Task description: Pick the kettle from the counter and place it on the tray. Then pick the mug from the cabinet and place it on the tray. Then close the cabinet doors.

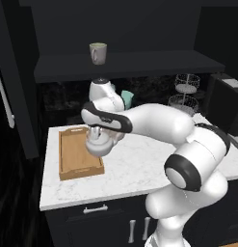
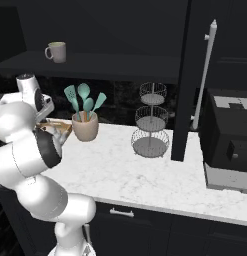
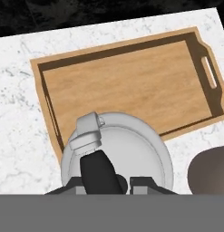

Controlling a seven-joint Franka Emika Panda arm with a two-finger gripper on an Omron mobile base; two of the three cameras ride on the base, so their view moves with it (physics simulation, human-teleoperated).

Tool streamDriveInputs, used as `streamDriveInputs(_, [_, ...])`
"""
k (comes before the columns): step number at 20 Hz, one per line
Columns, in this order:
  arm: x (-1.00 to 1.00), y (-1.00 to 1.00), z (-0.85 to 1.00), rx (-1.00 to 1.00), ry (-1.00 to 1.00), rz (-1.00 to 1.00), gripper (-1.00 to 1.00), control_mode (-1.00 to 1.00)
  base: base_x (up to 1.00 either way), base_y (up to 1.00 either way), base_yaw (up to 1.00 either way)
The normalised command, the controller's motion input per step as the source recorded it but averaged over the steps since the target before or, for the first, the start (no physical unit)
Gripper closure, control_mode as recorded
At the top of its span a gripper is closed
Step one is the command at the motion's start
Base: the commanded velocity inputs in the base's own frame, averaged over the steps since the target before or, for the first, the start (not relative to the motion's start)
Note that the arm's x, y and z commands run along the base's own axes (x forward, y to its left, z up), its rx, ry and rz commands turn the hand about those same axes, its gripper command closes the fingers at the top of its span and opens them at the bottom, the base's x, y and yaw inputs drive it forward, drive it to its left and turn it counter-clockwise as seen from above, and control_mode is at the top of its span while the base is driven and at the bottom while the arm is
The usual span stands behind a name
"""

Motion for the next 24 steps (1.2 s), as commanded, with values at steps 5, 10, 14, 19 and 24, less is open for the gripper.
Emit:
streamDriveInputs(5, [0.01,0.57,0.00,0.00,0.00,0.00,1.00,-1.00,0.00,0.00,0.00])
streamDriveInputs(10, [0.09,0.51,-0.06,0.00,0.00,0.00,1.00,-1.00,0.00,0.00,0.00])
streamDriveInputs(14, [0.11,0.30,-0.10,0.00,0.00,0.00,1.00,-1.00,0.00,0.00,0.00])
streamDriveInputs(19, [0.16,0.07,-0.16,0.00,0.00,0.00,1.00,-1.00,0.00,0.00,0.00])
streamDriveInputs(24, [0.20,0.00,-0.19,0.00,0.00,0.00,1.00,-1.00,0.00,0.00,0.00])
